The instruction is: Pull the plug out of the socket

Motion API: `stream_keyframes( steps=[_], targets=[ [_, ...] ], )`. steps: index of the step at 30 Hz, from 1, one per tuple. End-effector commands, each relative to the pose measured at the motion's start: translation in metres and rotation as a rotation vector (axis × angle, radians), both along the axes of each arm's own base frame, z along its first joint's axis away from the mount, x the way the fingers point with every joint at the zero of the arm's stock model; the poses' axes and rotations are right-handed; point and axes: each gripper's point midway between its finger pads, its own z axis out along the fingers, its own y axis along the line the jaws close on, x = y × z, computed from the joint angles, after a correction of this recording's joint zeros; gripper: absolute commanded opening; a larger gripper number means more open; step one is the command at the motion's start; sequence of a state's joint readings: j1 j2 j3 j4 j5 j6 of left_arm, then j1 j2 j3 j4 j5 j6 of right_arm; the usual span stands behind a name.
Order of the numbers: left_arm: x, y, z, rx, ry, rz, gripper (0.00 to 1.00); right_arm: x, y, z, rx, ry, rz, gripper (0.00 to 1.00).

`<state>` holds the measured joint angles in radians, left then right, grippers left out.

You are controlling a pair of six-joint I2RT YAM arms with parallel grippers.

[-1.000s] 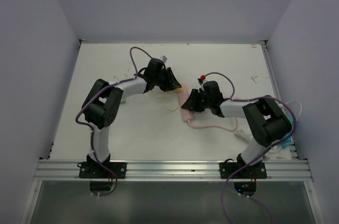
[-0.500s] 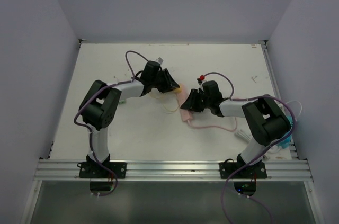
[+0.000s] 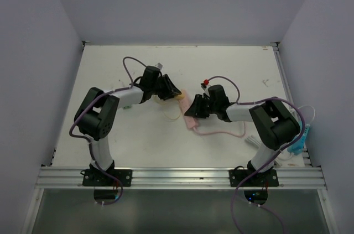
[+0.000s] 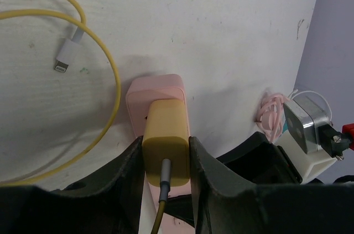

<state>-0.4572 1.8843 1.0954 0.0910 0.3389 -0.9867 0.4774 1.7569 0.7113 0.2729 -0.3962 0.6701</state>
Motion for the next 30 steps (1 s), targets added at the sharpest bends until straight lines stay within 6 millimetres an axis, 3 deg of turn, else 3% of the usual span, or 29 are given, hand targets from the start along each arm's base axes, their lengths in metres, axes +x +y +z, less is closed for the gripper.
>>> stream_keyframes(
  steps=[1, 17, 20, 23, 24, 26, 27, 28, 30],
  targets=[
    [0.013, 0.007, 0.076, -0.113, -0.168, 0.027, 0.0, -0.097, -0.11, -0.103, -0.494, 0.436, -0.17, 0.0],
    [0.001, 0.023, 0.095, -0.188, -0.215, 0.112, 0.0, -0.095, -0.118, -0.105, -0.509, 0.439, -0.226, 0.0],
    [0.005, 0.042, 0.098, -0.152, -0.228, 0.131, 0.0, -0.095, -0.117, -0.105, -0.499, 0.437, -0.22, 0.0],
    [0.012, 0.077, 0.104, -0.076, -0.259, 0.176, 0.0, -0.096, -0.115, -0.105, -0.49, 0.439, -0.21, 0.0],
    [0.016, 0.102, 0.104, 0.0, -0.28, 0.221, 0.0, -0.095, -0.115, -0.106, -0.488, 0.44, -0.21, 0.0],
    [0.018, 0.131, 0.101, 0.115, -0.295, 0.268, 0.0, -0.096, -0.114, -0.106, -0.486, 0.44, -0.204, 0.0],
    [0.022, 0.146, 0.109, 0.136, -0.323, 0.301, 0.0, -0.095, -0.114, -0.105, -0.484, 0.438, -0.205, 0.0],
    [0.017, 0.159, 0.1, 0.188, -0.295, 0.311, 0.0, -0.095, -0.113, -0.106, -0.481, 0.437, -0.202, 0.0],
    [0.015, 0.175, 0.099, 0.206, -0.295, 0.334, 0.0, -0.095, -0.112, -0.106, -0.476, 0.438, -0.198, 0.0]
  ],
)
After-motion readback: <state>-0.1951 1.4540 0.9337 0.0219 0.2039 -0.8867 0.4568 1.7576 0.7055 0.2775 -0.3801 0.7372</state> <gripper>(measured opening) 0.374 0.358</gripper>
